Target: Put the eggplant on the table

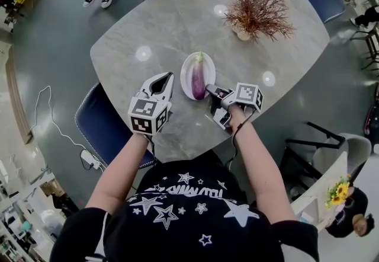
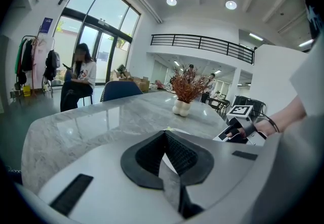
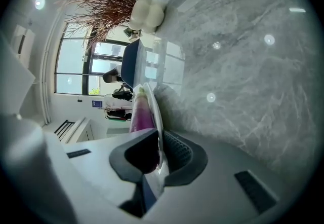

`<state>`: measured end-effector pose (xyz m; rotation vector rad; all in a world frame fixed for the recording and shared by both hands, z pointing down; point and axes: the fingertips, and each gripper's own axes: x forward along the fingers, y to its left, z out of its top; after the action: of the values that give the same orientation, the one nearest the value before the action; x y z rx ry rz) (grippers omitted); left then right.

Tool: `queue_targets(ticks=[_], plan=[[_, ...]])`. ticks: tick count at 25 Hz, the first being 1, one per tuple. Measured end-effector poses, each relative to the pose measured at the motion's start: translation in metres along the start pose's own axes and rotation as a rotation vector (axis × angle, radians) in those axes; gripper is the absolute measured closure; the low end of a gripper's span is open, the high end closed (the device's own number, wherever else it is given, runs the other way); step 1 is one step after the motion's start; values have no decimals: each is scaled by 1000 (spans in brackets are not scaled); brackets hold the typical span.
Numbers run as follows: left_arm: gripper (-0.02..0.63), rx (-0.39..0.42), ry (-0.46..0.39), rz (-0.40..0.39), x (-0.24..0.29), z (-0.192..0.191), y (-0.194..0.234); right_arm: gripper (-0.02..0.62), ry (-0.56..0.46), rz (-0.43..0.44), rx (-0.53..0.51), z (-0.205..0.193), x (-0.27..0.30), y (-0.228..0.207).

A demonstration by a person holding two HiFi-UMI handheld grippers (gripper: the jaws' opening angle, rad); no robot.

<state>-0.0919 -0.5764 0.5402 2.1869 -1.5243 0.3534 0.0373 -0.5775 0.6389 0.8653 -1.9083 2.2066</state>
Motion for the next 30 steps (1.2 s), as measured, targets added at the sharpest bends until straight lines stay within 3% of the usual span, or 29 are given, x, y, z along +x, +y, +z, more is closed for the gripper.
queue_targets(ticks=[15, 30], plan=[[599, -11, -4, -15, 0, -1, -4, 569, 10, -110, -86, -2, -3, -9], [598, -7, -33, -55, -20, 3, -20, 569, -97, -113, -97, -5, -37, -2]])
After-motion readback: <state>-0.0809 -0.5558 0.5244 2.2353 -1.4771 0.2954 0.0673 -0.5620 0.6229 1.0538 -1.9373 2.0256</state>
